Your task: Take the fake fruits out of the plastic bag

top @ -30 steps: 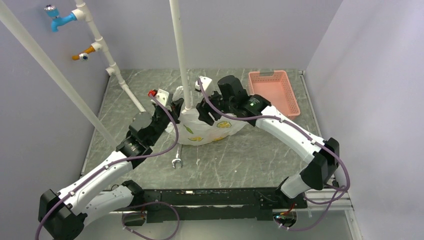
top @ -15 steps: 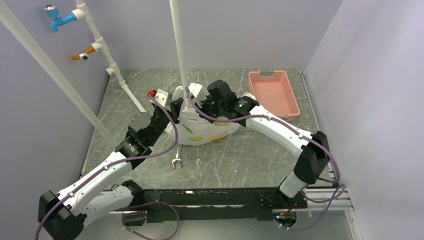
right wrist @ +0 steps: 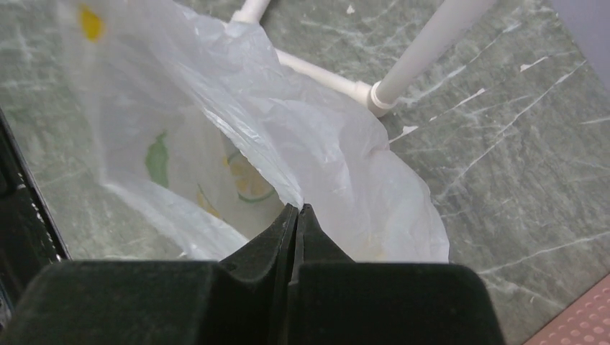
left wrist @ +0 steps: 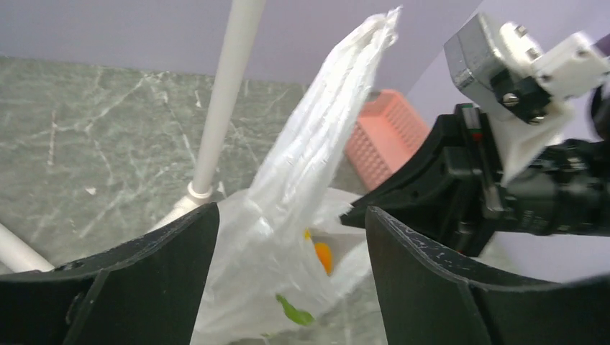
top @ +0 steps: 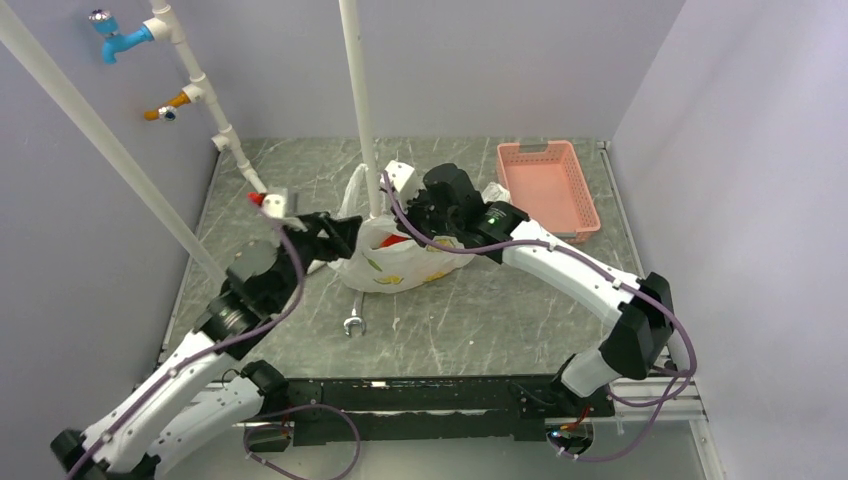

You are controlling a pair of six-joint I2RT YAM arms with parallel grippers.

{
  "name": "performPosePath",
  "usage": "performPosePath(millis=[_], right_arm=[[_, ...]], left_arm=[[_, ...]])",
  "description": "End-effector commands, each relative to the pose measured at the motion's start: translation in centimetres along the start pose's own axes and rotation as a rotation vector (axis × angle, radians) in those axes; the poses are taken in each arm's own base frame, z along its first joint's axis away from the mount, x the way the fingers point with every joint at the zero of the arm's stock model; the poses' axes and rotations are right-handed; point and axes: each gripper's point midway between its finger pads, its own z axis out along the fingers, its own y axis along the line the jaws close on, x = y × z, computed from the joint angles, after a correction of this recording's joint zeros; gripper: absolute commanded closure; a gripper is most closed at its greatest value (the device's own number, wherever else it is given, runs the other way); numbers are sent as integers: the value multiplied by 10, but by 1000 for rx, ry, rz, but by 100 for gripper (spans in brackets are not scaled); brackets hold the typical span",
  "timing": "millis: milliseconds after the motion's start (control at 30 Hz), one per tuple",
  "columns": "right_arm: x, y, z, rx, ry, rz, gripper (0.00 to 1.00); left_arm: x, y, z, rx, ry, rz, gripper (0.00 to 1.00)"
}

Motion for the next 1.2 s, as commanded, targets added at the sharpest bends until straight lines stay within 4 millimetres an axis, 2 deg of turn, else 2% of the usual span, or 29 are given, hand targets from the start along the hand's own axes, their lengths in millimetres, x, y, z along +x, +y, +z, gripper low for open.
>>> performPosePath(millis=[0, 100, 233, 300, 400, 467, 533, 600, 633, 667, 800, 900, 1067, 1167], right_arm=[[-41, -6, -18, 42, -155, 21, 100], [-46, -6, -20, 43, -178, 28, 100], [-51, -6, -22, 44, -204, 41, 100], [-53, -6, -22, 44, -216, 50, 100], [-56, -3, -24, 35, -238, 64, 100], [-56, -1, -24, 24, -242, 68, 100], [-54, -1, -25, 26, -237, 71, 100], [-52, -2, -26, 35, -230, 69, 100], [-51, -3, -28, 40, -229, 69, 100], [-50, -3, -29, 44, -227, 67, 100], [-49, -4, -36, 54, -239, 62, 100], [-50, -4, -39, 61, -246, 57, 100], [-49, -4, -41, 60, -243, 53, 100], [-51, -4, -43, 64, -250, 52, 100]], left_arm=[[3, 3, -33, -46, 55, -240, 18], [13, 3, -51, -64, 107, -389, 14], [33, -11, -66, -12, 175, -649, 19], [49, -25, -66, 57, 205, -829, 22], [77, -43, -60, 109, 244, -1070, 21], [76, -58, -55, 104, 238, -1079, 20], [87, -64, -48, -3, 273, -1040, 20], [97, -67, -42, -101, 280, -1055, 28], [103, -62, -40, -176, 267, -1068, 32], [106, -59, -39, -235, 259, -1075, 32], [110, -48, -37, -474, 256, -1043, 29], [104, -39, -37, -647, 229, -1036, 24], [102, -27, -36, -811, 156, -1075, 24], [100, -17, -40, -904, 130, -1036, 22]])
